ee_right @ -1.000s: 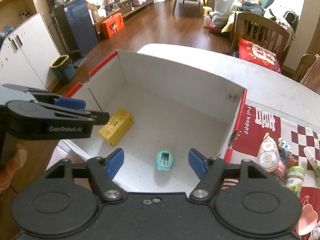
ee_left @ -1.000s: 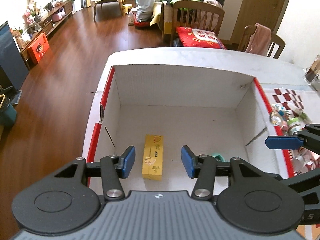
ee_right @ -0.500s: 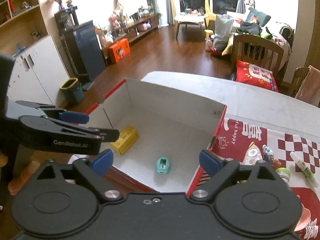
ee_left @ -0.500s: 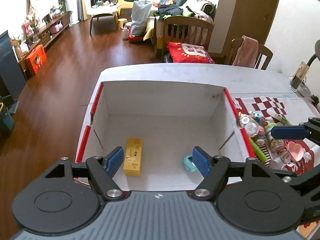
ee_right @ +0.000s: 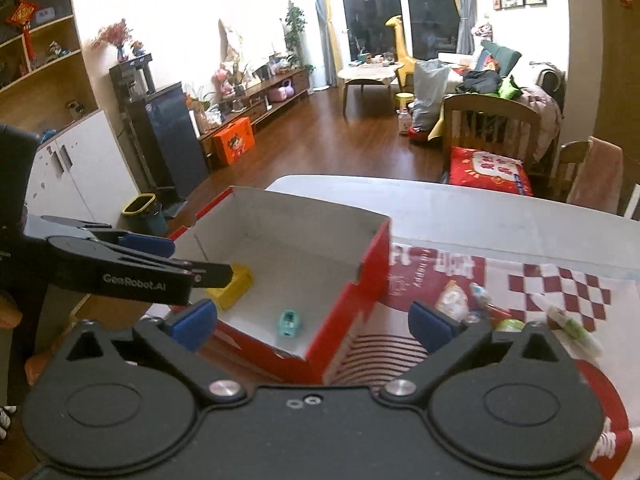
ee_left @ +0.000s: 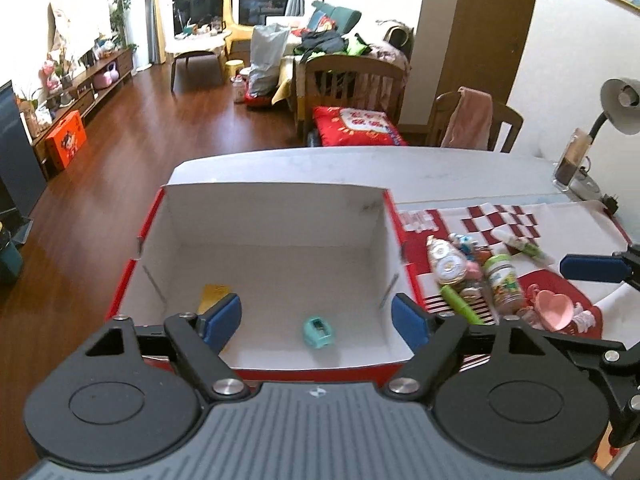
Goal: Organize rigid objects
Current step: 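Grasp the clear jar with the left tool while the right tool grasps the pink heart dish, then carry the clear jar and pink heart dish over the red shoebox with both tools, then open both tools to drop the jar and heart dish into the shoebox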
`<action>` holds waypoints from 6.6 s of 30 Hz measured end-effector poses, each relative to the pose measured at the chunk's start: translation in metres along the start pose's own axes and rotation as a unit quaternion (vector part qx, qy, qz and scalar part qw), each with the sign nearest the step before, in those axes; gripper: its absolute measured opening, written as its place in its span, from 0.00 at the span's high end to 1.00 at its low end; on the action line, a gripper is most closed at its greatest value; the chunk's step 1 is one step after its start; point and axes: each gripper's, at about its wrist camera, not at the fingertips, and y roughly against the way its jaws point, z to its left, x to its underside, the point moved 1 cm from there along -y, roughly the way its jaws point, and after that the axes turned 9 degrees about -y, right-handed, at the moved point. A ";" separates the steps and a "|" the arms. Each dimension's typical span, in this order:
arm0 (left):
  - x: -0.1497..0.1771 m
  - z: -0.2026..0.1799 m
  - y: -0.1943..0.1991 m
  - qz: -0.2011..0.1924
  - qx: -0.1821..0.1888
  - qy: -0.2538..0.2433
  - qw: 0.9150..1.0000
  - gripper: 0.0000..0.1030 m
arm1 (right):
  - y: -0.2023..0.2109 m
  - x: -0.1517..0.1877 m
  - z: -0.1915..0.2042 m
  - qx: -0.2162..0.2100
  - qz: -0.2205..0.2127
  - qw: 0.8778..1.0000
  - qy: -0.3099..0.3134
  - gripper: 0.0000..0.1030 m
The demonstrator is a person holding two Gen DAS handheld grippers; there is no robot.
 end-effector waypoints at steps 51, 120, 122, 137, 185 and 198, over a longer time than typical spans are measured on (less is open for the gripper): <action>0.030 -0.259 -0.141 0.053 0.019 0.000 0.998 0.00 | -0.013 0.101 -0.241 0.110 0.029 0.993 0.039 0.07; -0.003 -0.132 -0.039 -0.011 -0.008 0.017 1.000 0.25 | 0.022 0.016 -0.096 0.067 -0.012 0.997 0.036 0.33; -0.004 -0.119 -0.034 -0.014 -0.011 0.018 1.000 0.25 | 0.018 0.013 -0.083 0.063 -0.015 0.997 0.038 0.33; -0.001 -0.014 -0.020 -0.020 -0.034 0.031 0.999 0.25 | -0.029 -0.004 0.005 0.039 -0.015 0.998 0.055 0.33; -0.004 0.098 -0.133 0.074 -0.035 0.012 0.997 0.25 | -0.203 -0.012 0.063 0.095 0.153 0.981 0.077 0.24; -0.007 0.079 -0.098 0.049 -0.037 0.002 0.998 0.25 | -0.156 -0.023 0.057 0.071 0.099 0.991 0.057 0.24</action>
